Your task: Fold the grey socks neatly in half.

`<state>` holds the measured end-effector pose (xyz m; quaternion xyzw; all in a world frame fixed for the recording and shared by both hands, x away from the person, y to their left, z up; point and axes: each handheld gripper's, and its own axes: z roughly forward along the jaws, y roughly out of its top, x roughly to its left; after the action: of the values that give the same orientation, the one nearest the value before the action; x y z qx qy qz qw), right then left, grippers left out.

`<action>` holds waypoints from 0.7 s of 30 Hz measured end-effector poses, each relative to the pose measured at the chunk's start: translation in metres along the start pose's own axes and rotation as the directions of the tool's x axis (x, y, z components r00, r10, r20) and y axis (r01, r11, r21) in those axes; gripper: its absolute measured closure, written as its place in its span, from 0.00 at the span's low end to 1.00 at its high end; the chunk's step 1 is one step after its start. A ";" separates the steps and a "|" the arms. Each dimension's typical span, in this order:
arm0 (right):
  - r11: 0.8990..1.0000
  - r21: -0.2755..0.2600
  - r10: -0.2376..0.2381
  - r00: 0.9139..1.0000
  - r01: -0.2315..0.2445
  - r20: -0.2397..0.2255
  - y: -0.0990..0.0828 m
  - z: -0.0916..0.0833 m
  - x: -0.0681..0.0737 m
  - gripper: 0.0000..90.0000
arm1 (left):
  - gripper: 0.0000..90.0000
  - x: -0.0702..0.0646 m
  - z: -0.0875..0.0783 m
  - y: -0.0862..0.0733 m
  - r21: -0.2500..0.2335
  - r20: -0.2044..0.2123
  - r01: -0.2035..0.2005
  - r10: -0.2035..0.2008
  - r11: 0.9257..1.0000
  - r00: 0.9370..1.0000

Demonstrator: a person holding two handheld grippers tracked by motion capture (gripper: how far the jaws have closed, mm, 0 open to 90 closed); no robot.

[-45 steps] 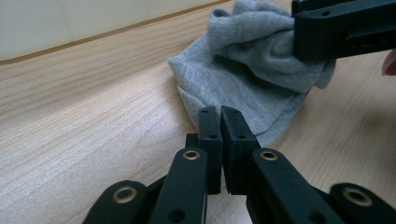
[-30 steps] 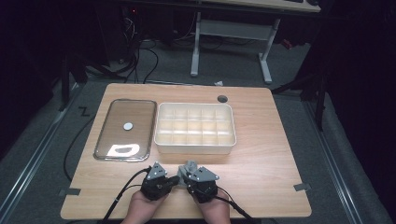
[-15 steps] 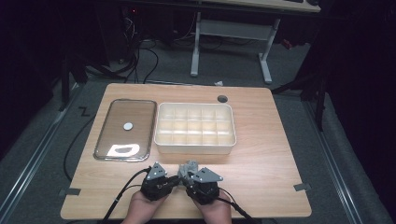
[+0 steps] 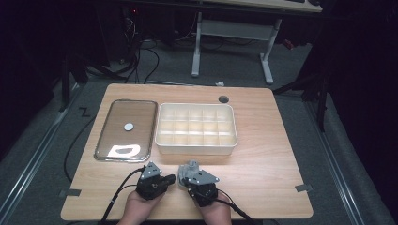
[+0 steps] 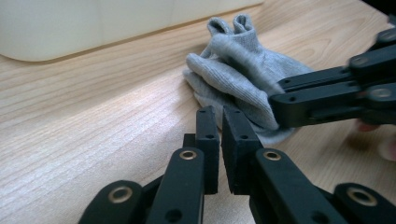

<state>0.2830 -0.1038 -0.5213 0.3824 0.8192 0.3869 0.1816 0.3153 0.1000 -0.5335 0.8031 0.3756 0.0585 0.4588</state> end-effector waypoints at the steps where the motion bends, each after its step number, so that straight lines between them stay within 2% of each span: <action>1: 1.000 -0.003 -0.009 1.000 0.009 -0.005 0.001 -0.002 0.002 0.98 | 0.96 -0.001 0.001 0.000 0.009 0.000 -0.011 0.011 1.000 1.000; 10: 0.997 0.027 -0.068 0.996 0.070 -0.060 -0.003 0.001 0.016 0.98 | 1.00 -0.005 0.003 -0.001 0.042 0.016 -0.043 0.042 0.998 0.999; 11: 0.997 0.031 -0.068 0.996 0.070 -0.063 -0.004 0.003 0.017 0.98 | 1.00 -0.006 0.003 -0.001 0.045 0.016 -0.052 0.051 0.998 0.999; 14: 0.998 0.028 -0.061 0.996 0.063 -0.067 -0.005 0.004 0.017 0.98 | 0.98 -0.004 0.002 0.000 0.040 0.016 -0.041 0.040 0.998 0.999; 15: 0.998 0.025 -0.058 0.996 0.059 -0.069 -0.005 0.004 0.017 0.98 | 0.97 -0.001 -0.002 0.002 0.007 0.000 -0.029 0.029 1.000 1.000; 16: 0.998 0.025 -0.058 0.996 0.059 -0.069 -0.005 0.004 0.017 0.98 | 0.97 -0.001 -0.002 0.002 0.007 0.000 -0.029 0.029 1.000 1.000; 17: 0.998 0.021 -0.060 0.996 0.062 -0.068 -0.006 0.004 0.017 0.98 | 0.96 -0.001 -0.011 0.007 -0.047 -0.013 -0.043 0.042 0.998 0.999; 19: 0.998 0.017 -0.057 0.996 0.058 -0.067 -0.007 0.004 0.017 0.98 | 0.97 -0.005 -0.019 0.014 -0.090 0.023 -0.054 0.056 0.994 0.998; 20: 0.998 0.013 -0.055 0.996 0.056 -0.065 -0.007 0.004 0.017 0.98 | 0.97 -0.009 -0.021 0.017 -0.109 0.031 -0.074 0.078 0.991 0.996; 21: 0.998 0.011 -0.055 0.996 0.056 -0.064 -0.008 0.004 0.018 0.98 | 0.98 -0.009 -0.021 0.017 -0.109 0.031 -0.074 0.078 0.991 0.996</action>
<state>0.2706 -0.0912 -0.5301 0.3483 0.8373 0.3885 0.1638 0.3091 0.1036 -0.5066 0.7919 0.3327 0.0818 0.5055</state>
